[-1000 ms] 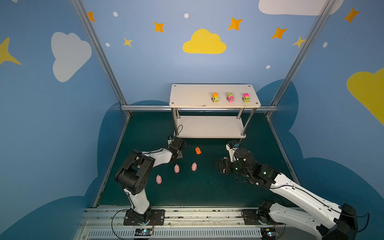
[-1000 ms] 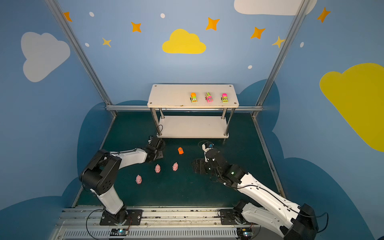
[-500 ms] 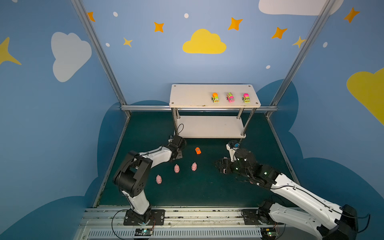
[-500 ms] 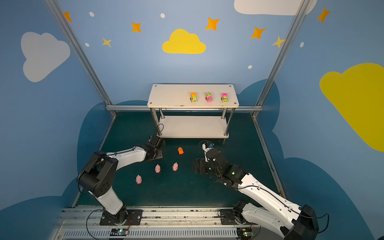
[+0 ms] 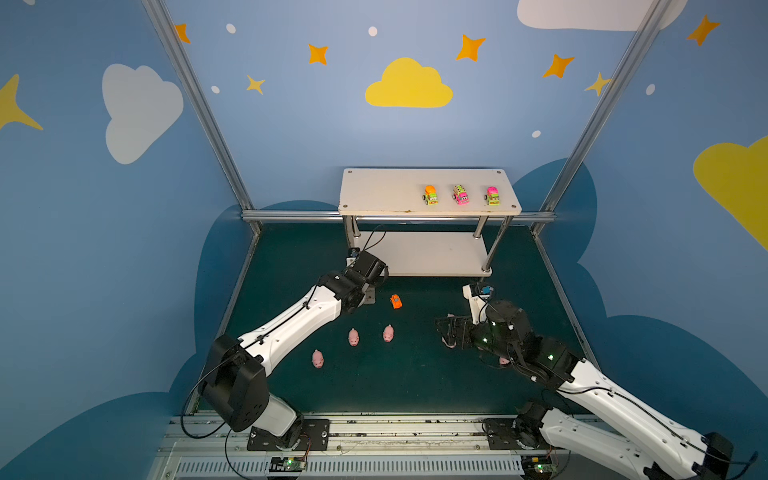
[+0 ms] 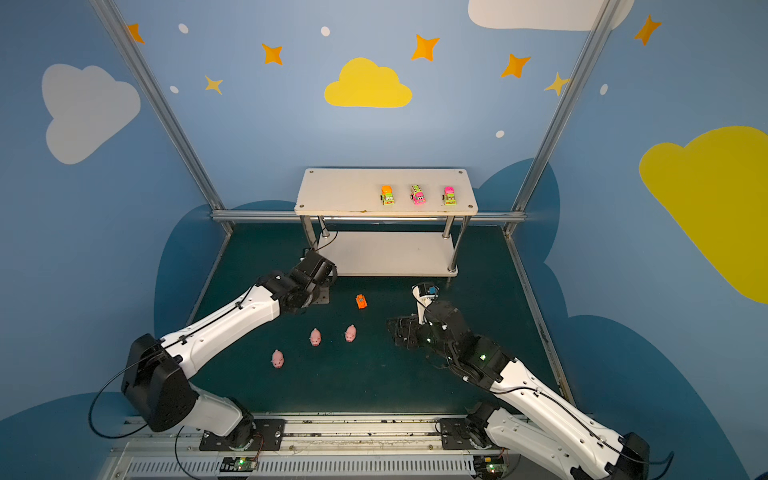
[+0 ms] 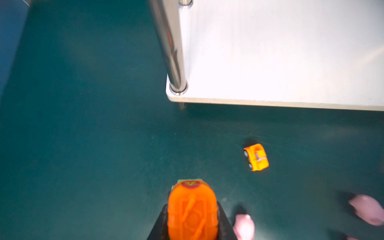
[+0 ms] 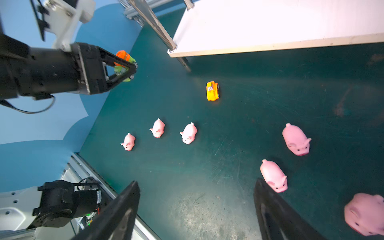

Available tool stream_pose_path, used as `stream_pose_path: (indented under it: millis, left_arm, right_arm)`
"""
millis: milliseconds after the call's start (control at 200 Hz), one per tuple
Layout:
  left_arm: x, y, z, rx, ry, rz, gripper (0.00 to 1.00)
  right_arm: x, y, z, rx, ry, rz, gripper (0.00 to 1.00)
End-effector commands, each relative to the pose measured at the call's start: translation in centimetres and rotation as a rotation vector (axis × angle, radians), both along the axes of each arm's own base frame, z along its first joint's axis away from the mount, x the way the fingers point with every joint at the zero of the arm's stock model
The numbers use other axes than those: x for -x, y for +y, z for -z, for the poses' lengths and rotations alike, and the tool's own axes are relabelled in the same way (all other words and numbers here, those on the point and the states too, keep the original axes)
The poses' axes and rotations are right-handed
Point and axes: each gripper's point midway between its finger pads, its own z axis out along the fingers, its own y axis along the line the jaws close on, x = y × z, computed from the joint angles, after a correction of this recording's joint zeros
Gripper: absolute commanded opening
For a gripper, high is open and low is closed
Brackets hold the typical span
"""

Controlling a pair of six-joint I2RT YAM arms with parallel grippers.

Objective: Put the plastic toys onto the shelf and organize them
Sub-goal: 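Lift the held truck with the left gripper toward the top shelf, then set the truck on the shelf end nearest the left gripper and release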

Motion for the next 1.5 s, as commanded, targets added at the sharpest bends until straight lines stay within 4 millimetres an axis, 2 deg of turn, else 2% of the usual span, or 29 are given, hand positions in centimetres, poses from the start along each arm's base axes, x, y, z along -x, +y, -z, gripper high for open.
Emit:
stream_pose_path:
  millis: [0,145,431,631,846,956,1111,1302,1492]
  left_arm:
    - [1.4,1.2,-3.4,-0.087,-0.016,0.008,0.28]
    - [1.5,0.1,-7.9,-0.064,-0.091,0.036,0.28]
    - [0.5,-0.8,-14.9,-0.055,-0.21,0.068,0.28]
    - [-1.6,-1.6,-19.6,-0.087,-0.312,0.077,0.28]
    - [-4.9,-2.7,-22.6,-0.085,-0.379,0.079,0.27]
    - [-7.1,-2.9,-22.7,-0.06,-0.381,0.074,0.27]
    - [-10.1,-2.1,-22.8,-0.011,-0.392,0.051,0.27]
    - [-12.8,-1.3,-21.4,0.014,-0.372,0.042,0.28]
    - [-14.9,-0.8,-19.7,0.054,-0.342,0.048,0.28]
  right_arm:
    - [0.6,-0.9,-0.1,0.007,-0.019,0.002,0.84]
    - [1.2,-1.7,-0.7,-0.009,-0.043,0.006,0.84]
    - [1.9,-3.1,-1.9,-0.024,-0.085,0.021,0.84]
    - [2.1,-3.9,-2.4,-0.022,-0.101,0.038,0.84]
    - [2.1,-4.5,-2.6,-0.018,-0.111,0.059,0.84]
    - [2.1,-4.7,-2.7,-0.012,-0.111,0.067,0.84]
    - [2.0,-5.1,-2.5,0.003,-0.111,0.087,0.84]
    - [1.8,-5.8,-1.9,0.029,-0.1,0.12,0.84]
    - [1.3,-5.3,-1.4,0.046,-0.085,0.123,0.84]
